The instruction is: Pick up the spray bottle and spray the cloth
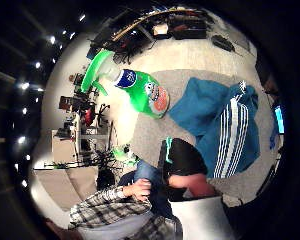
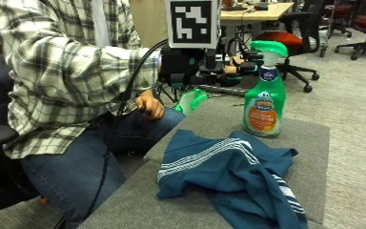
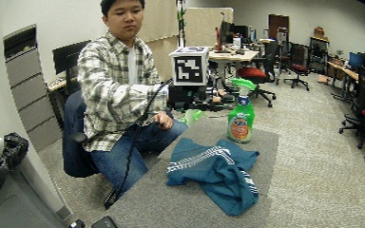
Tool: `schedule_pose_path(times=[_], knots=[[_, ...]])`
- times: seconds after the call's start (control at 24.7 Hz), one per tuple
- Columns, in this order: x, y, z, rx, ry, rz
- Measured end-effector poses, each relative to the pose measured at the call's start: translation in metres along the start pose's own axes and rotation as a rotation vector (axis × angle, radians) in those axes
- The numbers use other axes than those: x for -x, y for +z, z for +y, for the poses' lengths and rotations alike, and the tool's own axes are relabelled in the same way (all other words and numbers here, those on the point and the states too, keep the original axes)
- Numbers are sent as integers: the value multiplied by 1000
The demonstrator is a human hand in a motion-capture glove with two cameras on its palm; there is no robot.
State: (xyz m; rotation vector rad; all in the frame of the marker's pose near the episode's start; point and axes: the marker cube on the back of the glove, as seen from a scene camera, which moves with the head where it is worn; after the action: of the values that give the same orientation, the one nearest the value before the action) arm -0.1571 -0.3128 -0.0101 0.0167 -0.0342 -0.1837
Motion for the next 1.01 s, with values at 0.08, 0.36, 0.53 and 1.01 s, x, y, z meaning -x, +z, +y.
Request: schedule_pose_path(times=[0.08,0.36,0.53,1.01], knots=[[-8,3,2,5,26,7],[20,9,9,-2,39,22],[2,5,8,15,35,19],[-16,7,4,30,44,24]])
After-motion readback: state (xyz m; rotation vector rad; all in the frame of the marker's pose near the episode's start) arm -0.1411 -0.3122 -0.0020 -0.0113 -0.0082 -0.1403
